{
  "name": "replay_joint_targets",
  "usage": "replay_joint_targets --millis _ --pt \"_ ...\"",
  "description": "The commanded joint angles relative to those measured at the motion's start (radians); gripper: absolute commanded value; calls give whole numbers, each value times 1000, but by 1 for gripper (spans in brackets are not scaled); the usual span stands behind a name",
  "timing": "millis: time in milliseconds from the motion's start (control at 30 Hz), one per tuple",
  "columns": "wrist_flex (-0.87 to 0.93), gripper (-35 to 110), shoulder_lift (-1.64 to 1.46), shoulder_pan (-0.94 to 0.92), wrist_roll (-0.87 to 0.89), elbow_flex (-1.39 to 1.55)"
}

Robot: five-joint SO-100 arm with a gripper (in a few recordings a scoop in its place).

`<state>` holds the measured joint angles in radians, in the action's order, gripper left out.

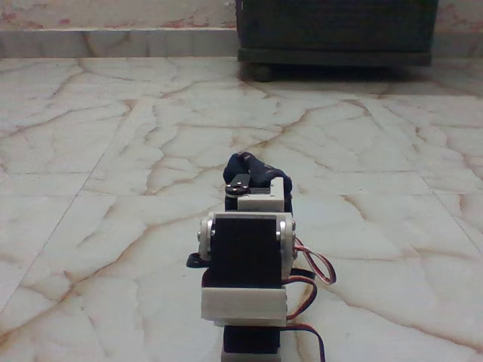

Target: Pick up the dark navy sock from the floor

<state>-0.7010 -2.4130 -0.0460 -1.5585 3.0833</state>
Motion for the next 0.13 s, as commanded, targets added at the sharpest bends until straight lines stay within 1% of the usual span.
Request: replay_joint_targets --millis 0,100 --pt "-5 0 -41 -9 11 -2" --pt "-5 0 -41 -9 11 -2"
